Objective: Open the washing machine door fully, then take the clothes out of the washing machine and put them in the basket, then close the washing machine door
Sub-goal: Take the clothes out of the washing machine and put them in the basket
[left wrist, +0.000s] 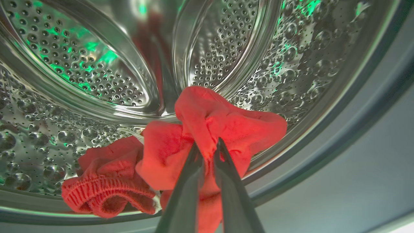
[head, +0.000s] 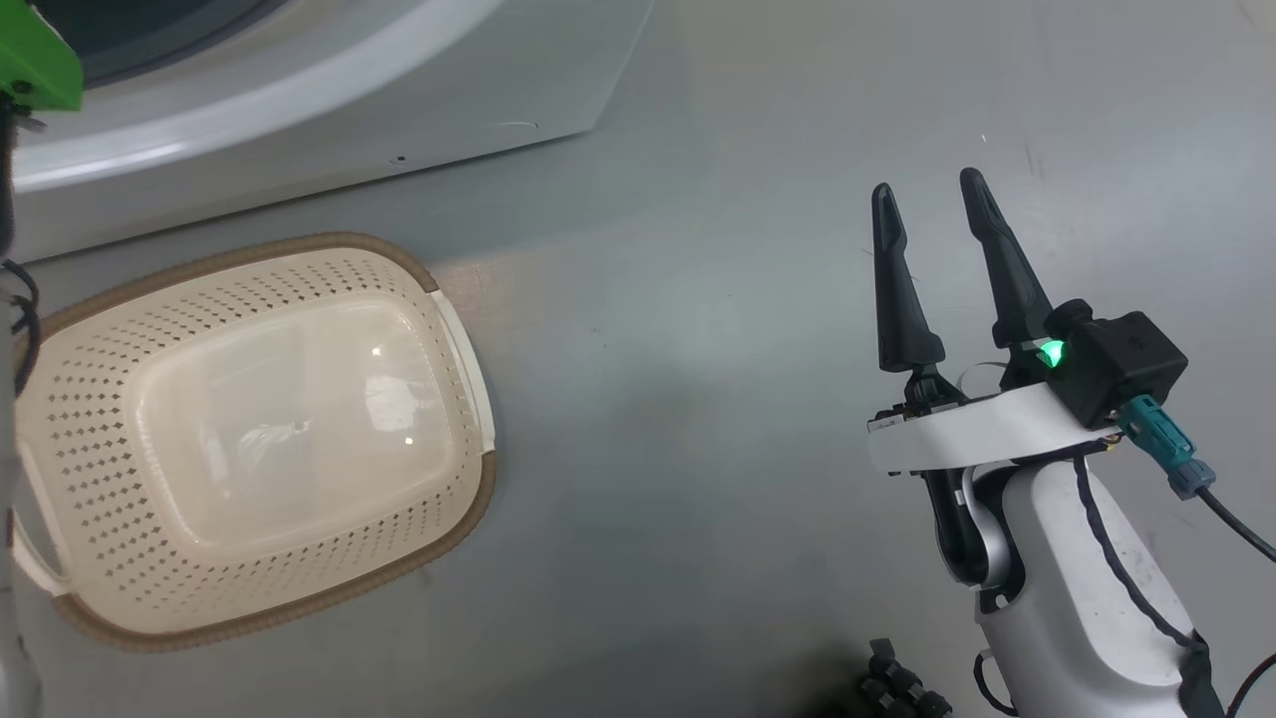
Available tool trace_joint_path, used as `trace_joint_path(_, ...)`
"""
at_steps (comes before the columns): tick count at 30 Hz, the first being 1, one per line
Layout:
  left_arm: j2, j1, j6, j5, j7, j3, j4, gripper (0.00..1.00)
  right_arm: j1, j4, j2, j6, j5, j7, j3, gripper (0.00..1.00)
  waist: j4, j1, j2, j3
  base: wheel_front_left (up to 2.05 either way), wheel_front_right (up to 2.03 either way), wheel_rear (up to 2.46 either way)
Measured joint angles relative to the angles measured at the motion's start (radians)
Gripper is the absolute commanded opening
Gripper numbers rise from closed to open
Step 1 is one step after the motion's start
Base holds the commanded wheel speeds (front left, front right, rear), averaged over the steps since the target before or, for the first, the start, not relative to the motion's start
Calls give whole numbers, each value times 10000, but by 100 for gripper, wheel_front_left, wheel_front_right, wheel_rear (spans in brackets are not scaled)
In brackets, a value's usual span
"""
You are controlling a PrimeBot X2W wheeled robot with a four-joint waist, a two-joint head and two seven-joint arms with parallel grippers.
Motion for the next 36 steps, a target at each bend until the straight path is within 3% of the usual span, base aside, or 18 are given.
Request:
trace_joint_path(17,-1145,2774,192,77,-3246,4,-909,0,561,541,-10,393,-859,0,-543,100,1011,0,0,-1329,0,0,0)
trace_joint_path(36,-1515,4949,593,343,-3419,-15,-2546,0,1726,867,-6,629,-951,0,-859,100,1901,-1,0,-3324,0,0,0)
